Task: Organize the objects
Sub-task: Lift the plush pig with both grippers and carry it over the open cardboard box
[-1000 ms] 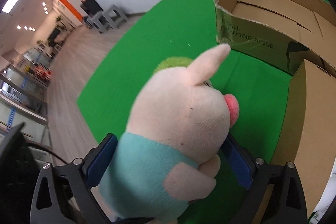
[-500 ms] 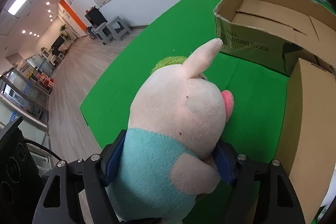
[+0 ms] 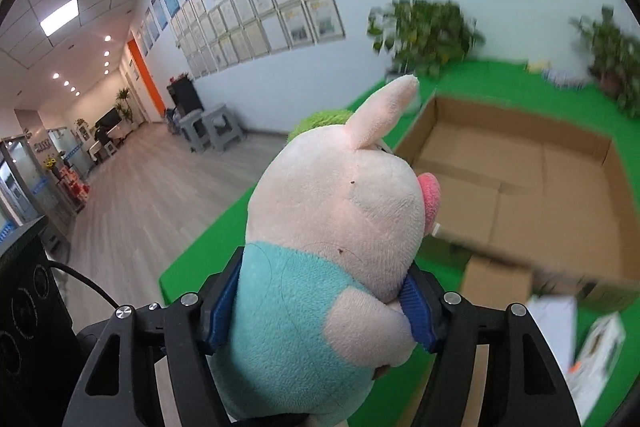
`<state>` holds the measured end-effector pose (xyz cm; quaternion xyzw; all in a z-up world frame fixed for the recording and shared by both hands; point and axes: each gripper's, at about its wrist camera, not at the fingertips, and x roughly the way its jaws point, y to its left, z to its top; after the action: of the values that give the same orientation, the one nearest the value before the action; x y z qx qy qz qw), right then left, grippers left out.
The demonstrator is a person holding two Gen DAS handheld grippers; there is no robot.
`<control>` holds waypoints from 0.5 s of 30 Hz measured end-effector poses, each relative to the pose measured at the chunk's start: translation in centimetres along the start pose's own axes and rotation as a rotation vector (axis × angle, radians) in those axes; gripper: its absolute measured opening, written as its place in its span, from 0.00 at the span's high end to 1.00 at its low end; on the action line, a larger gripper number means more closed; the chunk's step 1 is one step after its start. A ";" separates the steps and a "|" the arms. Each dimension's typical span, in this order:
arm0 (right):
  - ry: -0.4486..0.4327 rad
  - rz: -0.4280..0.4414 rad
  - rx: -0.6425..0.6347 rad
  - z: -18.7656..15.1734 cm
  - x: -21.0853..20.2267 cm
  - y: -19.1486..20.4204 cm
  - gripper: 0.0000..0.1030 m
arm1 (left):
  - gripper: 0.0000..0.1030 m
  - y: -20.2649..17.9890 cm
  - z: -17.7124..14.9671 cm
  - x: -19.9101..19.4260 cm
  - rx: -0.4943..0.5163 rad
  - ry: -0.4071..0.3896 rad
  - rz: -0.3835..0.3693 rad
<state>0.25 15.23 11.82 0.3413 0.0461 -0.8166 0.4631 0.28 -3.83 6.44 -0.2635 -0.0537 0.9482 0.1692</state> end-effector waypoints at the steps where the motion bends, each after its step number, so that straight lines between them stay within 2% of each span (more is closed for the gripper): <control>1: -0.024 -0.011 -0.006 1.3 -1.4 -0.1 0.36 | 0.44 -0.4 1.3 -0.1 0.020 -0.029 -0.009; 3: -0.078 -0.031 -0.022 4.3 -3.6 -0.6 0.36 | 0.44 -1.1 3.9 -0.4 0.051 -0.091 -0.026; 6: -0.122 -0.046 -0.025 7.8 -9.0 -1.1 0.36 | 0.44 -1.5 6.8 -0.2 0.076 -0.141 -0.055; 8: -0.149 -0.079 -0.046 10.3 -10.7 -0.8 0.36 | 0.44 -1.7 9.2 -0.1 0.090 -0.169 -0.072; 13: -0.193 -0.142 -0.072 16.1 -14.7 0.3 0.36 | 0.44 -1.0 14.2 1.0 0.091 -0.180 -0.103; 15: -0.194 -0.149 -0.067 18.2 -16.0 -0.4 0.36 | 0.44 -0.9 15.6 1.3 0.097 -0.170 -0.105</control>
<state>-4.01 19.99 35.20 0.2408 0.0535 -0.8759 0.4147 -8.59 -2.77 19.38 -0.1704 -0.0357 0.9584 0.2262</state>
